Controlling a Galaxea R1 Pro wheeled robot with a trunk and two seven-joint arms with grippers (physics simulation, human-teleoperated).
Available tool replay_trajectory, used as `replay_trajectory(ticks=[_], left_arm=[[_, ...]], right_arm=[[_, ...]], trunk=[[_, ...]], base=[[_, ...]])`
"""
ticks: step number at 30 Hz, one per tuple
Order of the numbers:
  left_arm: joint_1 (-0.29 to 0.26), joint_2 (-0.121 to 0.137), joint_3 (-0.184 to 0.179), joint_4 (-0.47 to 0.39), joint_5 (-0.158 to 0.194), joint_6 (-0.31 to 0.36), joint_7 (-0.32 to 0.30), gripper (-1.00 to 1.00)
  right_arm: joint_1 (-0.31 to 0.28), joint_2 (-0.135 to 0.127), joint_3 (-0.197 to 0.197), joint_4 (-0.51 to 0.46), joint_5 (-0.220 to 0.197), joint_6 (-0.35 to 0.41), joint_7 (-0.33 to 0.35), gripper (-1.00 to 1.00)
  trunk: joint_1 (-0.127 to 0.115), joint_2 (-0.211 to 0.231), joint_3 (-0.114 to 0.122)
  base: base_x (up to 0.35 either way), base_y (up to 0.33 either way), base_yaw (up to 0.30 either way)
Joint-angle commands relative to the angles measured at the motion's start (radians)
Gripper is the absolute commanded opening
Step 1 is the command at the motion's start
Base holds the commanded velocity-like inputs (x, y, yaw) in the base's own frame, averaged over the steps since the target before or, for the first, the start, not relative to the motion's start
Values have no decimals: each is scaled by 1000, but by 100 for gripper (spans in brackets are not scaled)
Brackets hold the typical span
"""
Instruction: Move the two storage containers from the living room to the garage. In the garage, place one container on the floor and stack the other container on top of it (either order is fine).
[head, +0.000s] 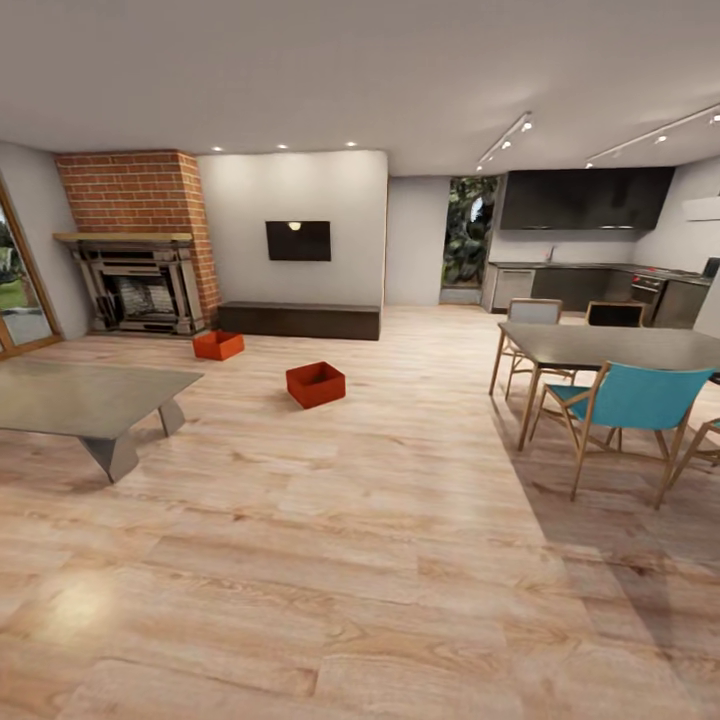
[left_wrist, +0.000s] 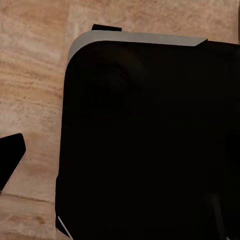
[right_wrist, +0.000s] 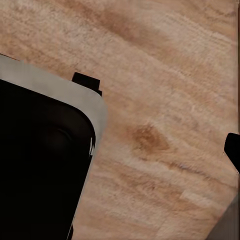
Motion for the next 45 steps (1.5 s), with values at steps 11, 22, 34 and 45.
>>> replay_trajectory(ticks=[11, 22, 34, 45], left_arm=[[0, 1, 4, 1, 7, 4, -2, 100], [0, 6, 0, 0, 8, 10, -2, 100], [0, 13, -1, -48, 6, 56, -1, 100], [0, 13, -1, -49, 8, 59, -2, 100]], right_arm=[[-1, 4, 9, 3, -10, -6, 0, 100], [-1, 4, 9, 3, -10, -6, 0, 100], [-1, 6, 9, 3, -9, -6, 0, 100], [-1, 7, 9, 3, -9, -6, 1, 100]], trunk=[[1, 0, -1], [1, 0, -1], [1, 0, -1], [1, 0, -1]], base=[[323, 0, 0], [323, 0, 0], [323, 0, 0], [323, 0, 0]])
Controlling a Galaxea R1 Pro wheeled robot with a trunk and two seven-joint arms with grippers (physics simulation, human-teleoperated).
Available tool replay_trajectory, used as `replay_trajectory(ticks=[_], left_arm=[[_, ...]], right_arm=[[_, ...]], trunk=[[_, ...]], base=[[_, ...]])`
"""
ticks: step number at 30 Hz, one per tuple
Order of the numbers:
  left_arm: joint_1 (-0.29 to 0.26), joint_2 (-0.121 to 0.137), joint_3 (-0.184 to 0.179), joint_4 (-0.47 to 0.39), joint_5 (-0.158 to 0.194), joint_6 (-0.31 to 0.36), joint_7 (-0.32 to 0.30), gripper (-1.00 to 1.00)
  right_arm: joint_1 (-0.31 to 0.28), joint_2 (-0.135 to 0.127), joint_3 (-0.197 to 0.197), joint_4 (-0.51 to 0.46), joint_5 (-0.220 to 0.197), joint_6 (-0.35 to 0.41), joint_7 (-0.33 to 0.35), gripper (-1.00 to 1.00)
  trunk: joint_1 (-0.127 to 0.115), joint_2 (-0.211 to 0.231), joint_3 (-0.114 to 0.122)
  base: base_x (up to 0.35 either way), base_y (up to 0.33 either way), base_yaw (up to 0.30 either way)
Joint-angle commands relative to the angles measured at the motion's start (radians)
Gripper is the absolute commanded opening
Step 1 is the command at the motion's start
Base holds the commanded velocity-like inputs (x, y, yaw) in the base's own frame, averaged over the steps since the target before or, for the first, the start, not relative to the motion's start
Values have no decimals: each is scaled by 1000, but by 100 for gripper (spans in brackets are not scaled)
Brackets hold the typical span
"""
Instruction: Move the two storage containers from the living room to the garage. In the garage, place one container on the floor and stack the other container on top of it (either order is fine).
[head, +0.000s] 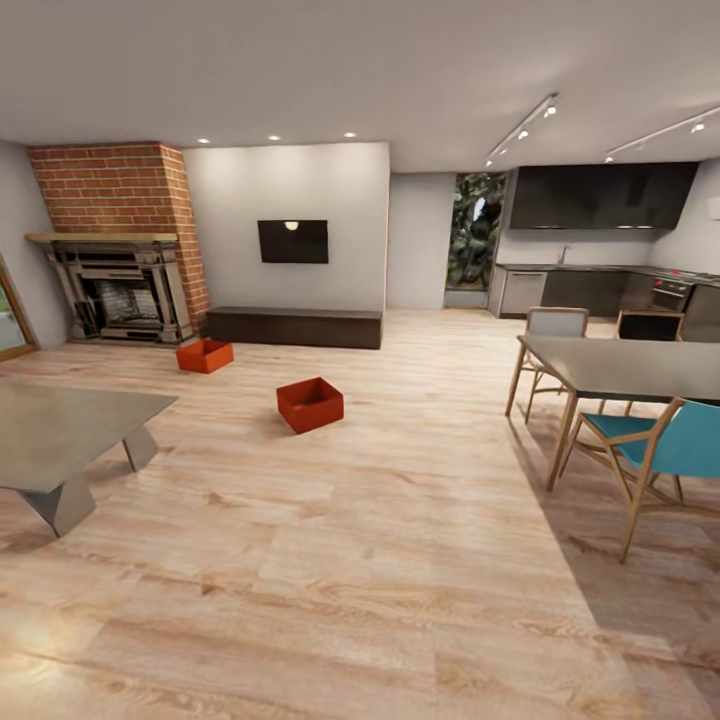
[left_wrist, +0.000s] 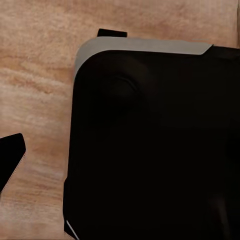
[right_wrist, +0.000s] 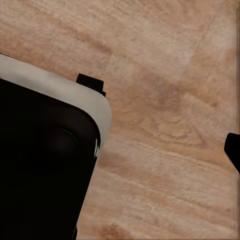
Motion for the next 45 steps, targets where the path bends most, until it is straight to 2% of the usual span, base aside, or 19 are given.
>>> replay_trajectory(ticks=[1, 45], left_arm=[[0, 0, 5, 0, 7, 0, -1, 100], [0, 0, 5, 1, 7, 0, -1, 100]], right_arm=[[-1, 1, 9, 3, -10, -7, -1, 100], [-1, 0, 9, 3, -10, -8, -1, 100]], trunk=[[1, 0, -1], [1, 0, -1]], base=[[323, 0, 0], [323, 0, 0]])
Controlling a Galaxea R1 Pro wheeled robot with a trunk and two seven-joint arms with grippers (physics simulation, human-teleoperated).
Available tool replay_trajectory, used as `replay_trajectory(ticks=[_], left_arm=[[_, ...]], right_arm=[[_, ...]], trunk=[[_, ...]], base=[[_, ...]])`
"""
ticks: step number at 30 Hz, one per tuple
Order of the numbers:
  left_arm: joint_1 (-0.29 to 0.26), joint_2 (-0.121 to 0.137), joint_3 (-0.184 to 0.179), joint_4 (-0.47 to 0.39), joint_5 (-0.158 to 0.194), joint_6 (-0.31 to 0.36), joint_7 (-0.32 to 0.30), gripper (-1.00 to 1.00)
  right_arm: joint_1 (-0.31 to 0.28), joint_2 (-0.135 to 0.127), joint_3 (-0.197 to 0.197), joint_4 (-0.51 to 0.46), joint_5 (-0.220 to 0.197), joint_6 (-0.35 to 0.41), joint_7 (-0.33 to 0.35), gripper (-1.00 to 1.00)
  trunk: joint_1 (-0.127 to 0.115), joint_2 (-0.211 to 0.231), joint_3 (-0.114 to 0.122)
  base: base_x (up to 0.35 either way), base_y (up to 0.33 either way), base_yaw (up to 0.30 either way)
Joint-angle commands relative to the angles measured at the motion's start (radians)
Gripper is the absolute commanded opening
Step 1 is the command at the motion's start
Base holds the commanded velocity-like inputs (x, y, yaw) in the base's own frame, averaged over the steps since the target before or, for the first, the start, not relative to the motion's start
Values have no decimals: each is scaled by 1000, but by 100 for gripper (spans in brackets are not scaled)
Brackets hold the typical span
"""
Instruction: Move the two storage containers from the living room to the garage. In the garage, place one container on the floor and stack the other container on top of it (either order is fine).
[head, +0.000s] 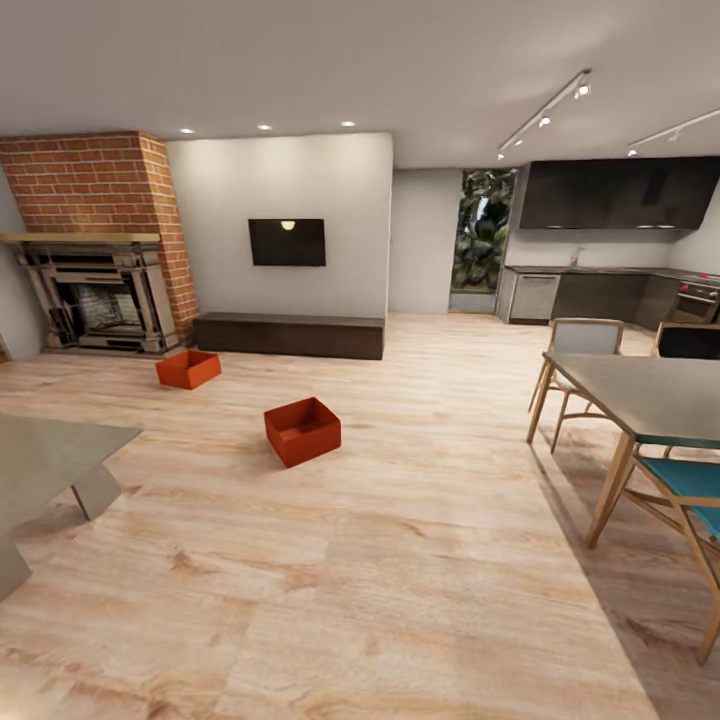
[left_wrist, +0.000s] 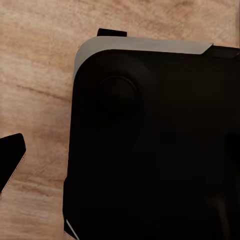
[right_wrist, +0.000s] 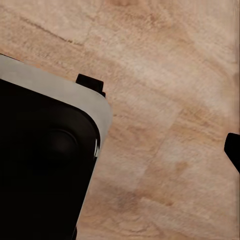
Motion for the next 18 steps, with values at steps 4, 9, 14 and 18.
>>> replay_trajectory(ticks=[4, 9, 14, 18], left_arm=[[0, 0, 5, 0, 7, 0, -1, 100], [0, 0, 5, -1, 7, 0, 0, 100], [0, 0, 5, 0, 7, 0, 0, 100], [0, 0, 5, 0, 7, 0, 1, 100]], right_arm=[[-1, 1, 9, 3, -10, -6, 0, 100], [-1, 1, 9, 3, -10, -6, -1, 100], [-1, 1, 9, 3, -10, -6, -1, 100], [-1, 1, 9, 3, -10, -6, -1, 100]], trunk=[[1, 0, -1], [1, 0, -1], [1, 0, -1], [1, 0, -1]], base=[[323, 0, 0], [323, 0, 0], [323, 0, 0], [323, 0, 0]])
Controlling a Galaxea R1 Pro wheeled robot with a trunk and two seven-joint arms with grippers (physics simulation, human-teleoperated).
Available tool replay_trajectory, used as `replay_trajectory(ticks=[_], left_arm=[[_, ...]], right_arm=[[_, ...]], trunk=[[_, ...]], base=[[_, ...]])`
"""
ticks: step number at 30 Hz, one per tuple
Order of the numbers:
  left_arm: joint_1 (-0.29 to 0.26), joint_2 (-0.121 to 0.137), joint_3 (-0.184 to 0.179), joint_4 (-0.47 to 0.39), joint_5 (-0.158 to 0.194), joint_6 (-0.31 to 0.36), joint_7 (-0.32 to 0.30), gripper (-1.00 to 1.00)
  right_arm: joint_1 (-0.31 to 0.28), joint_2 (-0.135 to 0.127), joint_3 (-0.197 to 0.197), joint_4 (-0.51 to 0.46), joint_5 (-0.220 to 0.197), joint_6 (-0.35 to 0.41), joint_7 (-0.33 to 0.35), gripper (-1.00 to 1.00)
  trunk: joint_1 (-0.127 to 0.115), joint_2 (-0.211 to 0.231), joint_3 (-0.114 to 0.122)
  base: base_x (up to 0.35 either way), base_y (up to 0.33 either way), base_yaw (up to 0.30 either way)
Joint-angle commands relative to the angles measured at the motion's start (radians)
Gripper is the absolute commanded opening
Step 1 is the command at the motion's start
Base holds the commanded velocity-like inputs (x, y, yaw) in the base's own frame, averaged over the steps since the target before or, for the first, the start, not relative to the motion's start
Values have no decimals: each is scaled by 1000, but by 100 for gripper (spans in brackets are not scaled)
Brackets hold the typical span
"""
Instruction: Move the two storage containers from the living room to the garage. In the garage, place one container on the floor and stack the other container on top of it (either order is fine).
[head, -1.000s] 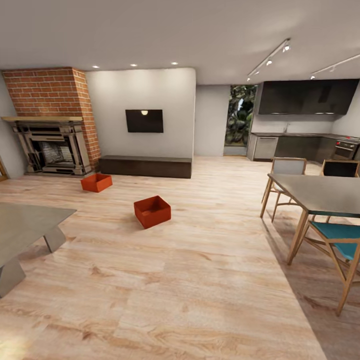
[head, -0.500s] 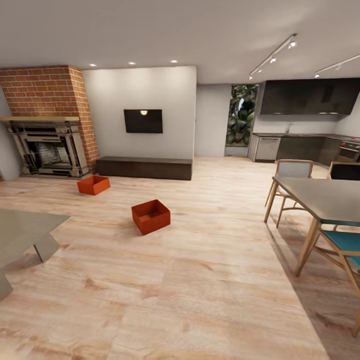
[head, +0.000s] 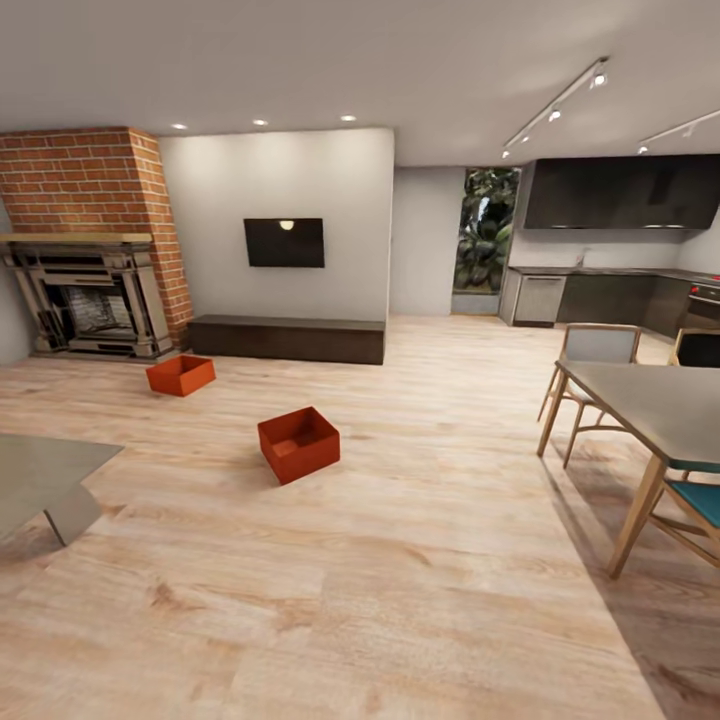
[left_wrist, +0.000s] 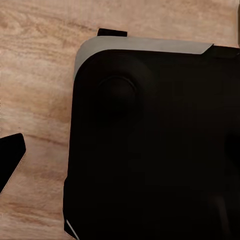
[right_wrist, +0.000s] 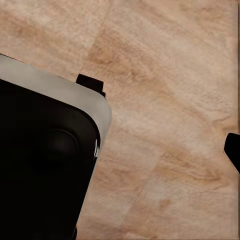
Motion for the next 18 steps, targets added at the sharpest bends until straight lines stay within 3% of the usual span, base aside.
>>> replay_trajectory(ticks=[1, 18], left_arm=[[0, 0, 5, -1, 7, 0, -1, 100], [0, -2, 5, 0, 7, 0, 0, 100]], right_arm=[[-1, 1, 9, 3, -10, -6, 0, 100], [-1, 1, 9, 3, -10, -6, -1, 100]], trunk=[[1, 0, -1], [1, 0, -1]], base=[[323, 0, 0], [323, 0, 0]])
